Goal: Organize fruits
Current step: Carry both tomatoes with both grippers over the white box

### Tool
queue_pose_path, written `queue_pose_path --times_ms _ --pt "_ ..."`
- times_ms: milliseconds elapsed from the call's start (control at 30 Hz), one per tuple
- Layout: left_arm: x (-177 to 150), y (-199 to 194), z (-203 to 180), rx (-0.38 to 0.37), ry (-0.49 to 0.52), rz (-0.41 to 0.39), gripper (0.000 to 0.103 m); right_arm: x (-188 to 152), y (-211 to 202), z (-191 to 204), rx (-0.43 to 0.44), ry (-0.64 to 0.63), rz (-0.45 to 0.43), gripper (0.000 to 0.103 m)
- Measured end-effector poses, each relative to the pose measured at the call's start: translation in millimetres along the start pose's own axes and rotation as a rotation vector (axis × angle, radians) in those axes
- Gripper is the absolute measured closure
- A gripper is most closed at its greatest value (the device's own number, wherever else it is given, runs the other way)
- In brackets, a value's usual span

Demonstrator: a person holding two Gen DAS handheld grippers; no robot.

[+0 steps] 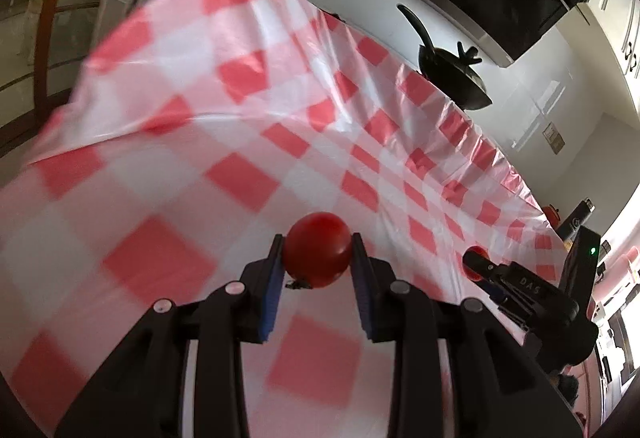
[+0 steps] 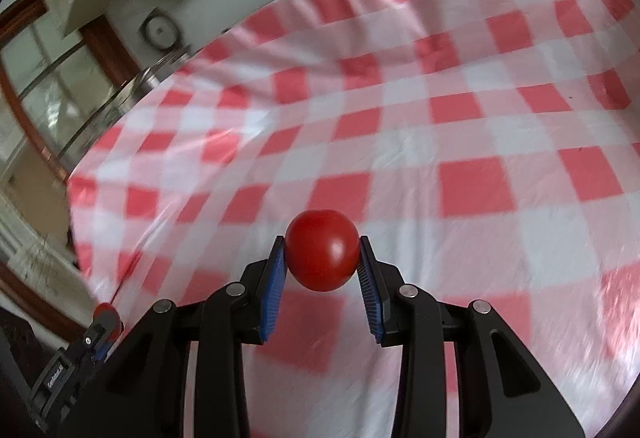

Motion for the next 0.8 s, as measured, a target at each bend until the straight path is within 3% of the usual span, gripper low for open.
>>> queue_pose_path --times_ms 500,800 --pt "-12 -104 83 0.100 0.025 -0.054 0.071 -118 -39 167 0.187 -0.408 0.089 0.067" --pt "-26 -156 150 0.200 -0.051 -0.077 0.071 -199 -63 244 0.327 -0.649 0.149 0.067"
Point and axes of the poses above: each gripper's, at about its wrist camera, not at the fingertips, and y roughly the way its jaws point, z to its left, x to its top, the point moved 10 cm from there along y, roughly the way its jaws point, and after that the axes turned 3 degrees about -z, right-handed, at the moved point
